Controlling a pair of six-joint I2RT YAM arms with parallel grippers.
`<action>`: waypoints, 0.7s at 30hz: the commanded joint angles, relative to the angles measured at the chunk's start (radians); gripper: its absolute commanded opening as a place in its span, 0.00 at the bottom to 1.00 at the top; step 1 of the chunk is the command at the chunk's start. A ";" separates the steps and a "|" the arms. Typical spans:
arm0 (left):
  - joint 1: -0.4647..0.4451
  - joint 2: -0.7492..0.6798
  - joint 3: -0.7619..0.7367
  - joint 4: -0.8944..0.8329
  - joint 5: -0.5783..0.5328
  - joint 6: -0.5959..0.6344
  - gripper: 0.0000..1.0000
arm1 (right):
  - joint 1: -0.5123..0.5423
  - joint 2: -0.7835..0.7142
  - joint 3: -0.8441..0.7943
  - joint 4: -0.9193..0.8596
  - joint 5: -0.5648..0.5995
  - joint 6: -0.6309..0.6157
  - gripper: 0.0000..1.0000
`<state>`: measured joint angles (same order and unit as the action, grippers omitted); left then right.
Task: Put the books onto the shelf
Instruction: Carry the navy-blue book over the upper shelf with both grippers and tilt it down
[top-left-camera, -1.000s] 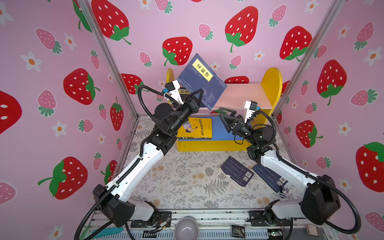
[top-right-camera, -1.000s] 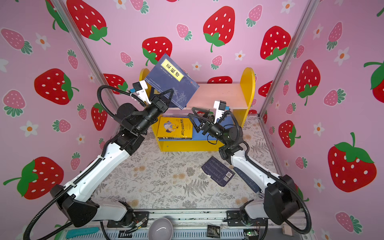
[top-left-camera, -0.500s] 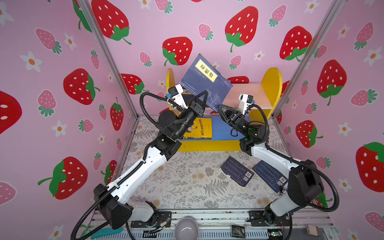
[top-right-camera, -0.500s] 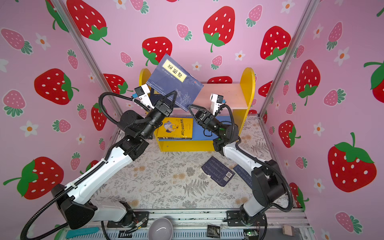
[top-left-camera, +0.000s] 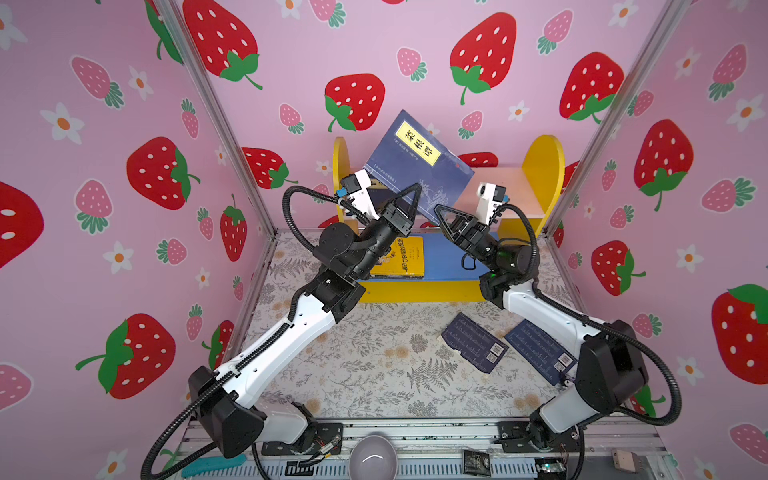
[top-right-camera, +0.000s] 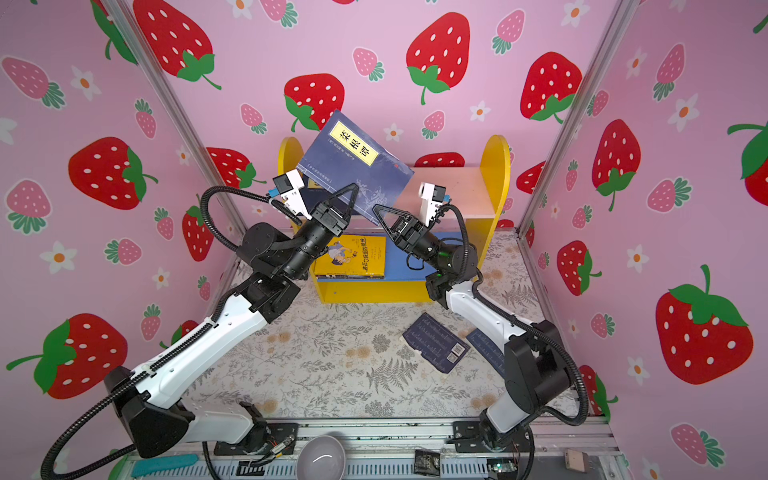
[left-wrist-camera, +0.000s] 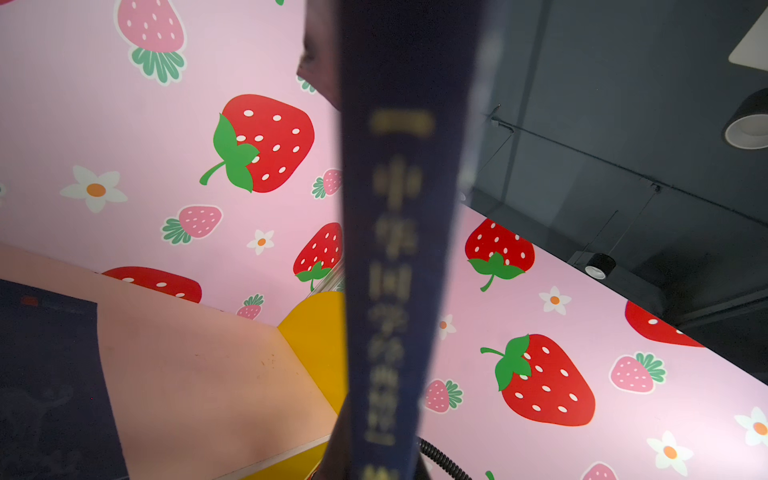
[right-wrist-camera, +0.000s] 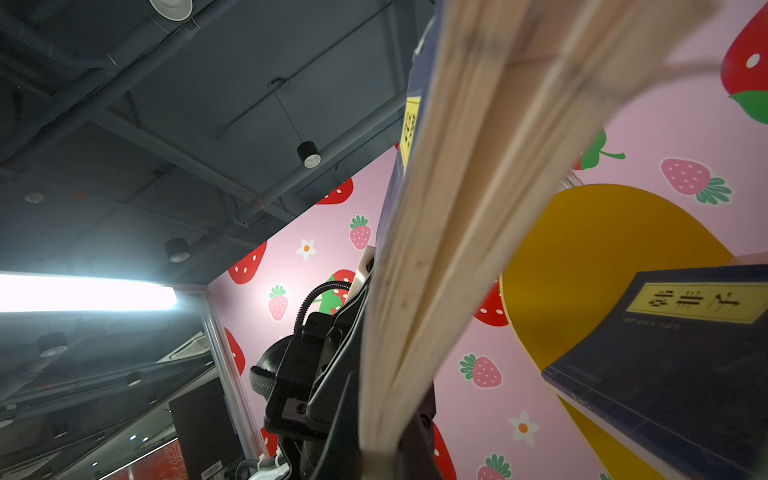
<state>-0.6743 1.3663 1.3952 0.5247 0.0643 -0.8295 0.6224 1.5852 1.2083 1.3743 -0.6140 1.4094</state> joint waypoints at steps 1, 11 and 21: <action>-0.009 -0.051 -0.017 0.006 0.021 0.046 0.43 | -0.011 -0.010 0.022 0.001 -0.004 0.011 0.00; 0.196 -0.235 0.033 -0.375 0.090 0.127 0.83 | -0.099 -0.075 0.115 -0.220 -0.181 0.005 0.00; 0.334 -0.214 0.174 -0.570 0.283 0.066 0.78 | -0.116 -0.126 0.181 -0.367 -0.288 -0.025 0.00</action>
<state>-0.3557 1.1408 1.5200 0.0219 0.2584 -0.7368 0.5117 1.4944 1.3495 1.0073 -0.8574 1.3861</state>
